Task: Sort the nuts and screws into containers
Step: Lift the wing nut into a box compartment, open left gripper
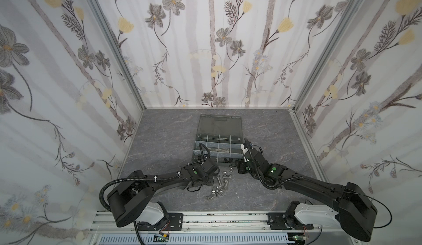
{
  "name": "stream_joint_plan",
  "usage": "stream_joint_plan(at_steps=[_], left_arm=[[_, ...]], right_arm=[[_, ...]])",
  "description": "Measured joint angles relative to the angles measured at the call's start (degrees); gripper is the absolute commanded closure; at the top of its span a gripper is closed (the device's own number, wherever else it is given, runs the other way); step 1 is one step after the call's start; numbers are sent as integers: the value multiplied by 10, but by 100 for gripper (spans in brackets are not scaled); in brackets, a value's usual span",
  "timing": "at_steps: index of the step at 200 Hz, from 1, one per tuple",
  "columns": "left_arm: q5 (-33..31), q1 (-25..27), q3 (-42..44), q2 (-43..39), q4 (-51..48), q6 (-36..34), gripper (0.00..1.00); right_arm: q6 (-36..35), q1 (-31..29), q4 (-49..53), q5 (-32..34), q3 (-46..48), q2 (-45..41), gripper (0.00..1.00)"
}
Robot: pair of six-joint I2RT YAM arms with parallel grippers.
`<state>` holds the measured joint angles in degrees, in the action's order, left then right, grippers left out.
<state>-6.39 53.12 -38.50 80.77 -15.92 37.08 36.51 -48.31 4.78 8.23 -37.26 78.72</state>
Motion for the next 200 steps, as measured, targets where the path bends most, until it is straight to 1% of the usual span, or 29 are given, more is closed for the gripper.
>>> stream_joint_plan(at_steps=[32,63,96,123,135,165,180,193,200], left_arm=[[3,-31,-39,-36,-2,0,78],[-8,-101,-77,-64,1,-14,78],[-14,-176,-99,-45,23,-38,78],[9,-227,-116,-2,37,-54,78],[13,-237,-125,14,40,-55,78],[46,-254,-153,59,55,-69,78],[51,-260,-163,77,64,-71,76],[53,-262,-168,89,68,-75,70],[57,-262,-169,92,69,-76,64]], right_arm=[[1,1,0,1,3,-6,70],[1,2,0,3,5,-7,70],[5,2,0,5,5,-8,70],[5,2,0,7,5,-16,71],[5,2,1,8,5,-21,70],[6,2,3,12,8,-31,70],[9,2,6,14,9,-32,70],[9,2,7,16,9,-33,70],[10,2,6,16,9,-33,70]])
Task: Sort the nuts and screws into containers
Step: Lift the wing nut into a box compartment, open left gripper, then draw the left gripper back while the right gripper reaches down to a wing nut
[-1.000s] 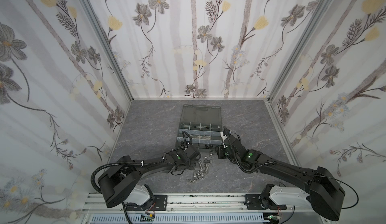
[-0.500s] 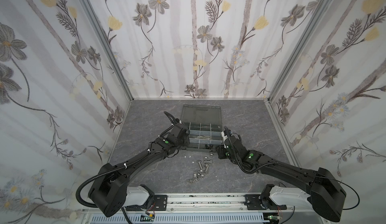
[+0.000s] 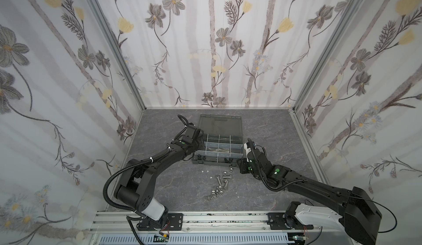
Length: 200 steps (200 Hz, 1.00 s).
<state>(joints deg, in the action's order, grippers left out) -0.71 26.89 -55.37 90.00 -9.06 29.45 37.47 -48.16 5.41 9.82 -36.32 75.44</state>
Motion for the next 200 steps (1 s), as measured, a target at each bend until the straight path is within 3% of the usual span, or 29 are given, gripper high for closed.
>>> stream_joint_plan(at_steps=[22,144,200], left_arm=[[11,1,0,4,3,0,56],[14,-2,38,-43,19,10,51],[15,-4,79,-104,21,25,48]], right_arm=[[2,0,0,2,0,0,70],[4,0,0,6,0,0,70],[4,-2,4,5,0,16,70]])
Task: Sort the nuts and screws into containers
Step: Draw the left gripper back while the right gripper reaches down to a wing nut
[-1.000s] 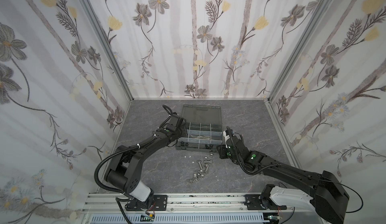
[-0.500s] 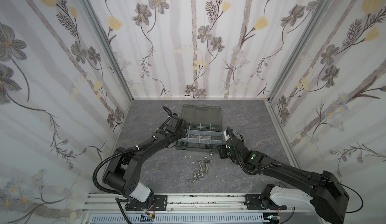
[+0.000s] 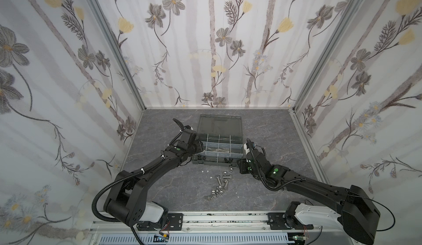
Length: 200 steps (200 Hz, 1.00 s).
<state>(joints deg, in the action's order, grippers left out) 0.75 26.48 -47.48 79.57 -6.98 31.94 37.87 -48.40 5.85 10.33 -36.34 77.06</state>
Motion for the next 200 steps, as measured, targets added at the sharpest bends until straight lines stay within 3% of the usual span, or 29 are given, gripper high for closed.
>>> stream_joint_plan(at_steps=[55,121,200], left_arm=[[-16,-8,68,-77,-2,21,46],[-36,-12,128,-153,-1,54,45],[-42,-13,164,-180,-1,75,45]], right_arm=[[-5,-39,5,-15,-25,49,70],[-4,-155,18,-46,-119,181,71],[36,-222,96,-59,-173,256,74]])
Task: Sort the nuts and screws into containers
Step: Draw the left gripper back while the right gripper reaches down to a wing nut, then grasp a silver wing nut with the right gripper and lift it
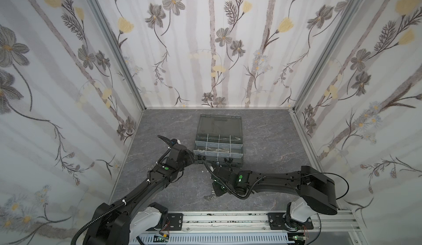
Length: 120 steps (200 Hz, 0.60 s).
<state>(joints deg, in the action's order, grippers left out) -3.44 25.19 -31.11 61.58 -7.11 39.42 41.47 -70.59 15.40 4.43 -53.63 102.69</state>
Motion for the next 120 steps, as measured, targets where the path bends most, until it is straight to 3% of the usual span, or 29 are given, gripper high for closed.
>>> stream_joint_plan(at_steps=[120], left_arm=[[0,0,13,-1,4,2,45]], right_arm=[[28,-1,37,5,-34,40,79]])
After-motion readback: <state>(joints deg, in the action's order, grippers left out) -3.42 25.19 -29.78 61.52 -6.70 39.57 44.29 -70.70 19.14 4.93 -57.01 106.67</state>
